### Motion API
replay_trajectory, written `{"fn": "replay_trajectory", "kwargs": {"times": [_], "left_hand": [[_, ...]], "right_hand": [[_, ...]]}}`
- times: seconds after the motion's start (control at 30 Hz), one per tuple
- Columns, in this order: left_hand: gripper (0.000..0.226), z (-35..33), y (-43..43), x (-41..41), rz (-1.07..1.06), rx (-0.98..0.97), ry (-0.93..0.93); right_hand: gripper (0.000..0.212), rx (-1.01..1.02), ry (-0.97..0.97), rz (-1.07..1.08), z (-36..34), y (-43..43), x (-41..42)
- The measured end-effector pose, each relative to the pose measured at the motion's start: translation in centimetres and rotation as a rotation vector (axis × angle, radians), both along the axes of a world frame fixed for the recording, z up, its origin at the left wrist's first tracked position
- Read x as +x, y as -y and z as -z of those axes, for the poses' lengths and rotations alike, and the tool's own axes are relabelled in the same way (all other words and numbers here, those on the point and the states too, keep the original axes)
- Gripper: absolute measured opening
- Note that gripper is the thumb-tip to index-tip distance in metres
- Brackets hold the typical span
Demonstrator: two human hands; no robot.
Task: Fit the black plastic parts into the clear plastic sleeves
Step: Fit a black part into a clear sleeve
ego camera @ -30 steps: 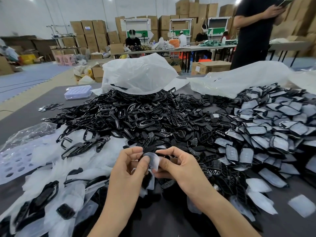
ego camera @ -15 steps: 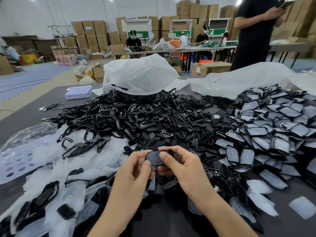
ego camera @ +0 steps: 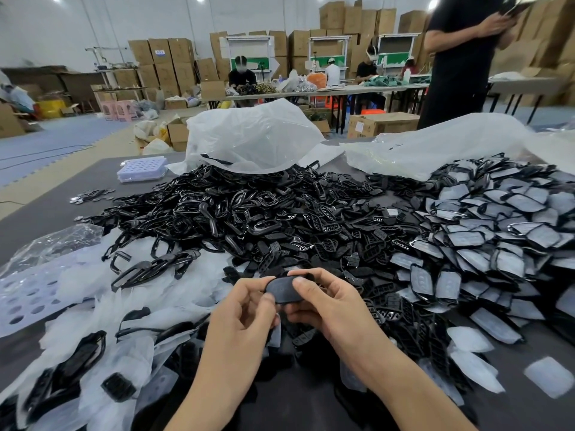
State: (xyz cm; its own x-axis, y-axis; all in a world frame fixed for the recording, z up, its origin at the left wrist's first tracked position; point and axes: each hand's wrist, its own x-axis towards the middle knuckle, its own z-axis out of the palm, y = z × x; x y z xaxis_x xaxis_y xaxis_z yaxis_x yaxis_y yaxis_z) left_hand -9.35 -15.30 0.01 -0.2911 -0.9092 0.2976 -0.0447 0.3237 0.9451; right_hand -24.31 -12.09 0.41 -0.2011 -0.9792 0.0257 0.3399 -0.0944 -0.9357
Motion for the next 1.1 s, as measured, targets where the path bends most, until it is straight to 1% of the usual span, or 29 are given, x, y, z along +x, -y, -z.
{"fn": "replay_trajectory", "kwargs": {"times": [0.07,0.27,0.37,0.5,0.67,0.77,0.83,0.97,1.1], "left_hand": [[0.028,0.0,0.0,0.0,0.006,-0.007,0.006],[0.03,-0.1,-0.5,0.0,0.029,-0.072,0.055],[0.029,-0.1,-0.7,0.0,0.034,-0.093,0.086],[0.032,0.0,-0.6,0.2,0.023,-0.153,0.155],[0.034,0.0,-0.6,0.3,-0.031,-0.329,0.253],[0.035,0.3,-0.5,0.3,-0.058,-0.387,0.288],[0.031,0.4,-0.4,0.5,-0.066,-0.415,0.305],[0.032,0.0,-0.6,0.6,-0.048,-0.466,0.349],[0.029,-0.4,-1.2,0.8,-0.041,-0.519,0.399]], "right_hand": [[0.023,0.01,0.026,-0.005,0.0,0.0,0.0],[0.009,0.012,0.043,-0.039,0.3,0.1,0.4],[0.004,0.009,0.018,-0.07,0.3,0.0,0.5],[0.013,0.016,-0.005,-0.098,0.4,0.1,0.3],[0.013,0.024,-0.067,-0.115,0.2,-0.1,-0.1],[0.015,0.009,-0.105,-0.11,0.3,-0.3,0.0],[0.015,0.011,-0.097,-0.122,0.3,-0.3,0.1],[0.016,0.037,-0.063,-0.166,0.0,-0.3,-0.1],[0.024,0.008,-0.04,-0.069,-0.4,-0.3,-0.4]]}}
